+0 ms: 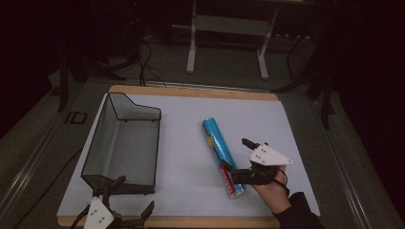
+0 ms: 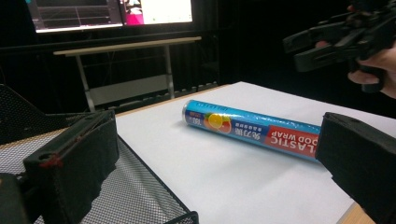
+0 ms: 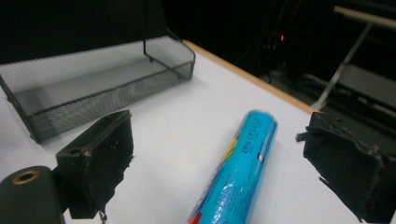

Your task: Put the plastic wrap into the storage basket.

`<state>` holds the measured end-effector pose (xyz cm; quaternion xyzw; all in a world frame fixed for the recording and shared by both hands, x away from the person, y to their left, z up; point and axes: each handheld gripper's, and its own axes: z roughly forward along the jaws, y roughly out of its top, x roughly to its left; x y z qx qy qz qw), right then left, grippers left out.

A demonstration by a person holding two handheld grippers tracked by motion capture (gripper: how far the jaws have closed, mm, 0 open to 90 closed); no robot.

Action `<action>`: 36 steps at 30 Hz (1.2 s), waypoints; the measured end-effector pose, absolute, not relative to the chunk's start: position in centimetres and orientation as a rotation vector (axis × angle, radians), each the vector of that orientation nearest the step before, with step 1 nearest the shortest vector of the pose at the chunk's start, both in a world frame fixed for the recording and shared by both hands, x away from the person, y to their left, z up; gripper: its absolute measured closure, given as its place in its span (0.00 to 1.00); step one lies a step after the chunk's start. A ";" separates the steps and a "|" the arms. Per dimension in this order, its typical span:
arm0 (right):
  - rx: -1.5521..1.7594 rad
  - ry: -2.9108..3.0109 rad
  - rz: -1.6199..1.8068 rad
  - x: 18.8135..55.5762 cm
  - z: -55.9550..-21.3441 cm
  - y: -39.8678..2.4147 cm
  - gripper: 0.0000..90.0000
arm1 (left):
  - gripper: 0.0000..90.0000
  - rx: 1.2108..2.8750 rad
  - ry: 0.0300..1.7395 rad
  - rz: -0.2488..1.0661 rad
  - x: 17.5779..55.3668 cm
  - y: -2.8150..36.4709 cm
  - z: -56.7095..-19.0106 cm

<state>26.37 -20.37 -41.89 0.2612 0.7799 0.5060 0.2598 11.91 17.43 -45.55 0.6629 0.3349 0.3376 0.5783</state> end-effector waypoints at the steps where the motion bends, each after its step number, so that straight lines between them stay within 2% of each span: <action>1: 0.720 2.126 1.361 26.9 -42.0 -19.8 0.09 | 0.00 1.553 0.783 0.793 11.9 17.4 -45.6; 21: 0.881 2.296 1.218 32.7 -44.8 -16.7 0.10 | 0.00 1.558 0.776 0.793 11.9 17.6 -45.6; 36: 1.156 2.428 0.925 36.4 -47.8 -15.3 0.11 | 0.00 1.566 0.776 0.823 11.8 17.4 -45.7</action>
